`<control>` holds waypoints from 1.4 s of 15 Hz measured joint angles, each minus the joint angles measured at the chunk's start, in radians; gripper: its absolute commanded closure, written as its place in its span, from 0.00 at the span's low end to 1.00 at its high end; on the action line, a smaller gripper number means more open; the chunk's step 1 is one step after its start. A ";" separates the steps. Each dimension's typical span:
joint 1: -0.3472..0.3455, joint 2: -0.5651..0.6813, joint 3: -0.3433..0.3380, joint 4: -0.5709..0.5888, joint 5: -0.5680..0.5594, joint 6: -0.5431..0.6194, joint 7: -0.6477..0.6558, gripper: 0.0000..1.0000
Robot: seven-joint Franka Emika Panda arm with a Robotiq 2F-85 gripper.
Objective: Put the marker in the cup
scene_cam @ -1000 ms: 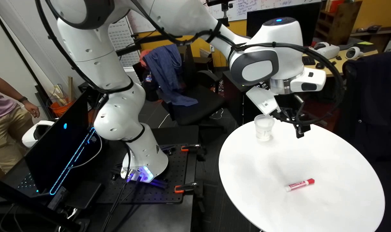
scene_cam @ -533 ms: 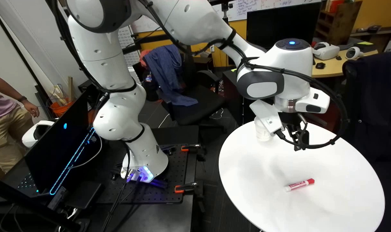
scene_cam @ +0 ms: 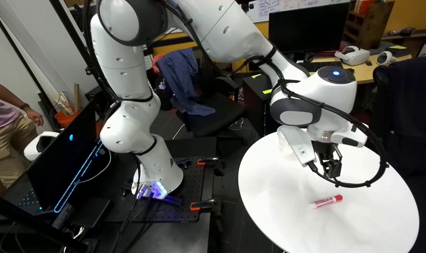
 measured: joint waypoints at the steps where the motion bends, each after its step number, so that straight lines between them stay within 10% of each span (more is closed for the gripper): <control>1: -0.010 0.022 0.008 0.015 0.005 0.000 0.000 0.00; 21: -0.047 0.119 0.027 0.081 -0.025 0.012 0.013 0.00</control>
